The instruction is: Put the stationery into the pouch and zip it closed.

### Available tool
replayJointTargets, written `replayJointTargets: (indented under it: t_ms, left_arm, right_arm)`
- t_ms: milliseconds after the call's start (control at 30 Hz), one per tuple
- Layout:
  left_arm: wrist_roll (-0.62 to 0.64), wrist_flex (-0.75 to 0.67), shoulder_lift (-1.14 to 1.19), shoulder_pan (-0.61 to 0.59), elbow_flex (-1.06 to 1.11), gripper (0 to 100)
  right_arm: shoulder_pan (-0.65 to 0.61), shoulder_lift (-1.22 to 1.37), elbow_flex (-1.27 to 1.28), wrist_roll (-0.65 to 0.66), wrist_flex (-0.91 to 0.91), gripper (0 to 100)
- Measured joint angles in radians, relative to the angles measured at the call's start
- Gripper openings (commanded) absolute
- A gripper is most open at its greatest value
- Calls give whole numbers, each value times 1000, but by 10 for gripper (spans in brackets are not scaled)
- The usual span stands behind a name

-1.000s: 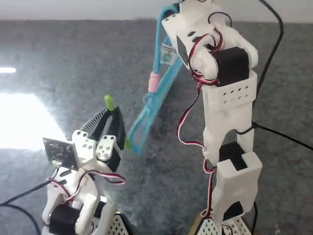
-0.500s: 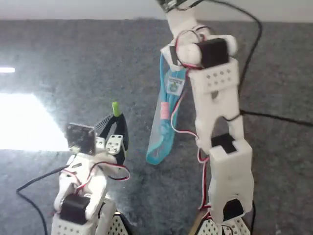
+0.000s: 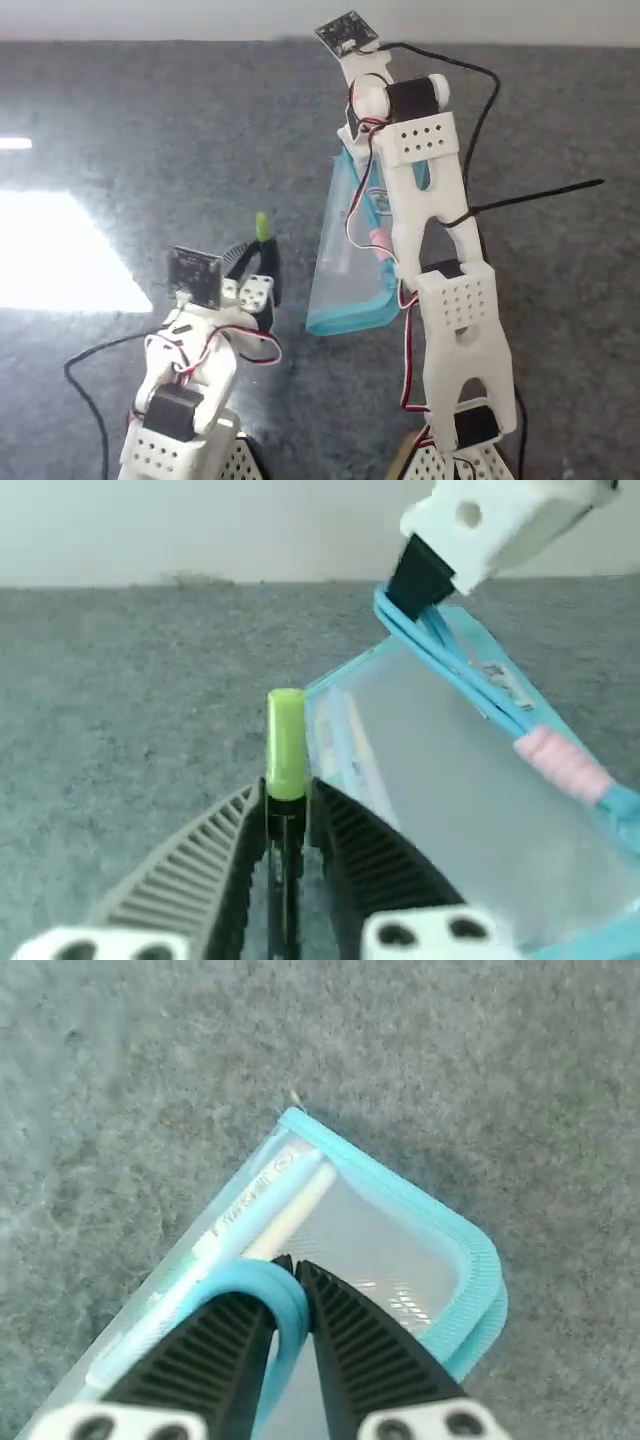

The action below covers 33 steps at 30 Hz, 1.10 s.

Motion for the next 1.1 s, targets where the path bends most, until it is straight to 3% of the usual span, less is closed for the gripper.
replayJointTargets:
  t_ms: [233, 433, 600, 833, 1000, 1100]
  left_arm:
    - [-20, 2, 0, 28, 6, 257]
    - [-20, 5, 0, -75, -51, 257]
    - [-60, 77, 0, -52, -55, 257]
    - [-101, 169, 0, -18, -63, 257]
    - [-104, 322, 0, 14, -204, 257]
    - [-176, 345, 0, 74, -213, 221]
  right_arm:
    - [-66, -104, -170, 0, 0, 6]
    - [-61, -226, -184, -14, -6, 6]
    - [-57, -385, -180, -63, -107, 6]
    - [-52, -578, 64, -68, -264, 6]
    - [8, -618, 181, -68, -362, 6]
    - [12, -624, 181, -68, -394, 6]
